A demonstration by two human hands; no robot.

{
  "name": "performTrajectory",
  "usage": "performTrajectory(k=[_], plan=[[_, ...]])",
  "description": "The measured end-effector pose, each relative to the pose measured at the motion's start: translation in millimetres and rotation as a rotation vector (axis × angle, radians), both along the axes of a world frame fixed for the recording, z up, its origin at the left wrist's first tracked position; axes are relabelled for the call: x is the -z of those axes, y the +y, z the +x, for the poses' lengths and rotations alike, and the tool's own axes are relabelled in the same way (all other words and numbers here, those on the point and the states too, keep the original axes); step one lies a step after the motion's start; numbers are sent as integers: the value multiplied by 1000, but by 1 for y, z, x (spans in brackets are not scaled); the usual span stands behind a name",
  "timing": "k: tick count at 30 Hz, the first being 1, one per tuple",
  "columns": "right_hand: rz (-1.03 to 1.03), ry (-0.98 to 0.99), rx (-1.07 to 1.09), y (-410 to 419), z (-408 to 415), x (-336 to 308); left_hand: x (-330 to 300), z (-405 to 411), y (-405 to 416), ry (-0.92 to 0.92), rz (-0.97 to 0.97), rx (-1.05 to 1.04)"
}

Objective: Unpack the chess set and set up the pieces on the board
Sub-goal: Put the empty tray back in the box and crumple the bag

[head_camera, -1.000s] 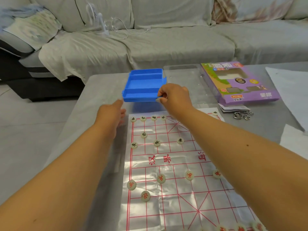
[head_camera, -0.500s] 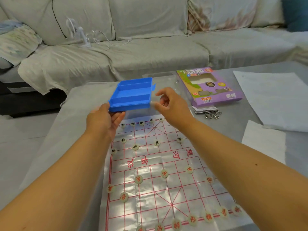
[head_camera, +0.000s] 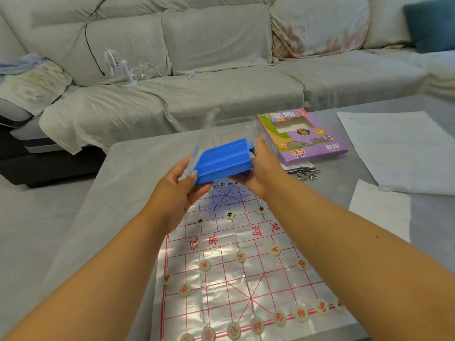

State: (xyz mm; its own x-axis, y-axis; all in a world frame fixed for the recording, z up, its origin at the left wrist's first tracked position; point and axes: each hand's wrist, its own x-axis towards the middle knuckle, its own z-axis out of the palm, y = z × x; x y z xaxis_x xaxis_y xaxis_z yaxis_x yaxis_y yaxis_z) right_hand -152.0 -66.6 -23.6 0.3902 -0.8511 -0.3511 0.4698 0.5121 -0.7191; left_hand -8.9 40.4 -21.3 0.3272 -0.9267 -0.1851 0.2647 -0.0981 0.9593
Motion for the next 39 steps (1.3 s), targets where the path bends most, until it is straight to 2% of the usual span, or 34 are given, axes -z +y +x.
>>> performTrajectory(k=[2,5,7,10,13,15,19,21,26,33,35,36,37,39], plan=[[11,11,22,-2,3,2,0,-4,2,54,24,-1],[9,24,31,-3,5,4,0,-10,0,149,20,-121],[-35,68,13,-1,4,3,0,-11,-2,68,19,-179],[-209,303,30,1,3,-1,1,-13,-5,-73,22,-183],[-402,484,26,1,1,-5,-1,-18,-7,-113,24,-185],[-438,572,37,2,-1,-8,-1,-18,-8,-120,24,-177],[-156,456,130,-7,-5,-12,-2,-14,-10,-105,47,-137],[-108,419,81,-11,-6,-10,-3,-11,-10,-73,58,-102],[79,168,-93,-12,-17,-9,-8,-6,-10,-36,106,-33],[110,168,-79,-17,-26,-4,-11,-9,-14,-133,155,33],[60,243,-46,-18,-27,-5,-11,-12,-18,-83,148,5],[7,346,-11,-22,-29,-6,-10,-13,-20,-50,139,-14],[-74,497,48,-25,-34,-6,-8,-13,-23,-17,124,-35],[-337,960,125,-37,-53,0,-6,-12,-27,36,97,-81]])
